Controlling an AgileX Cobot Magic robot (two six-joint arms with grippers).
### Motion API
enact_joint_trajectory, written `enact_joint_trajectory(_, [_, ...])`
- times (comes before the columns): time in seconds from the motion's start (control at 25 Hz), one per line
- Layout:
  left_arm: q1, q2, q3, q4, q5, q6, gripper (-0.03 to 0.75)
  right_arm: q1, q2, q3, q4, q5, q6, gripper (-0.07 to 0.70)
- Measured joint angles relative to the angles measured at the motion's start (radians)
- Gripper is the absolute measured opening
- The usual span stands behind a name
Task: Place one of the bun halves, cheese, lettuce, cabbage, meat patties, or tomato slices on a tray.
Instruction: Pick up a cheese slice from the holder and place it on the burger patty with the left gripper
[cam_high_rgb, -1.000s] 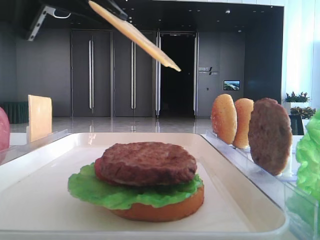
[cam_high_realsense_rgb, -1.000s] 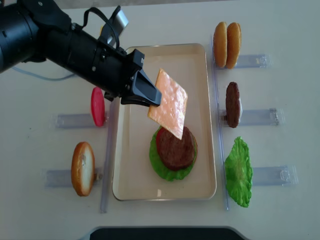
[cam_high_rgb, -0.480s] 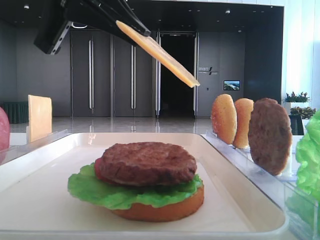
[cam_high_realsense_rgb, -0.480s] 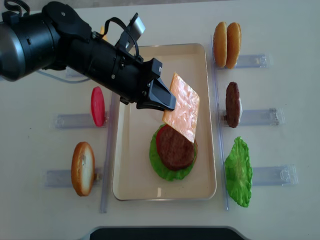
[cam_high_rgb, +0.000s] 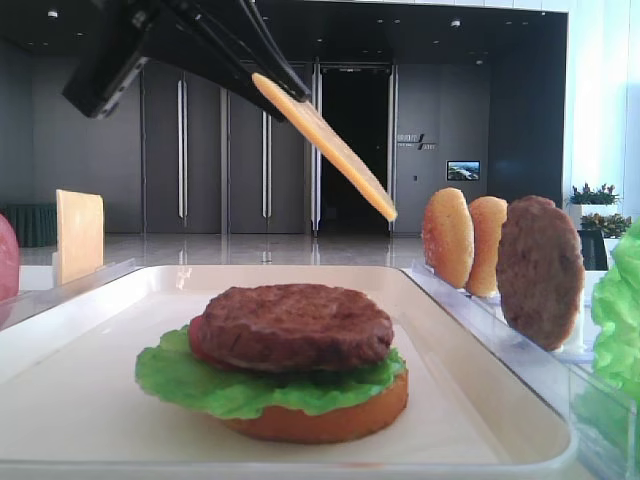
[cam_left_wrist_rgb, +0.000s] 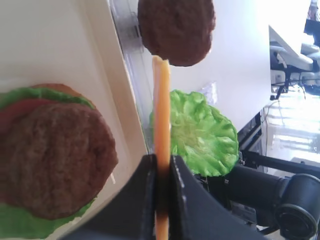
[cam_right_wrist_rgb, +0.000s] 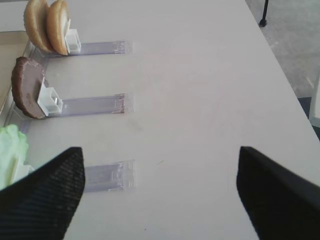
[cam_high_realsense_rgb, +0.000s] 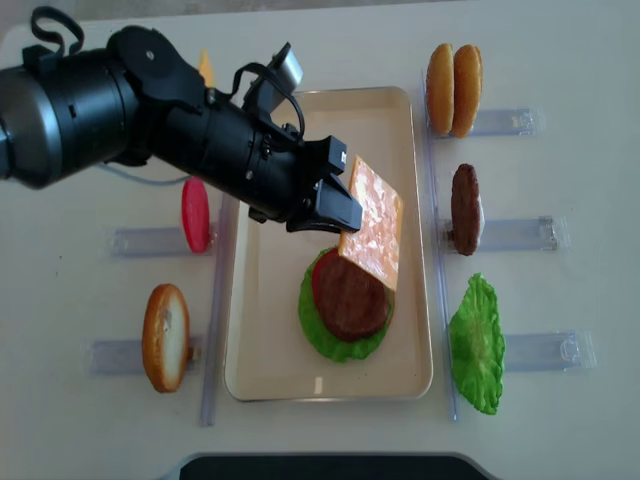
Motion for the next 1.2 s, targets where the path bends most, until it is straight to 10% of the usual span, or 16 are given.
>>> enact_joint_trajectory(0.52, [0.0,-0.183,0.375,-0.219,-0.124,0.151,0.032,0.0,0.0,0.0,0.0,0.0,0.0,0.587])
enact_joint_trajectory(0.76, [0.0,-0.189,0.385,-0.475,-0.145,0.428,0.032,0.0,0.0,0.0,0.0,0.001,0.0,0.587])
enact_joint_trajectory(1.2, [0.0,-0.1,0.385,-0.461,-0.145,0.406,0.032,0.0,0.0,0.0,0.0,0.001,0.0,0.587])
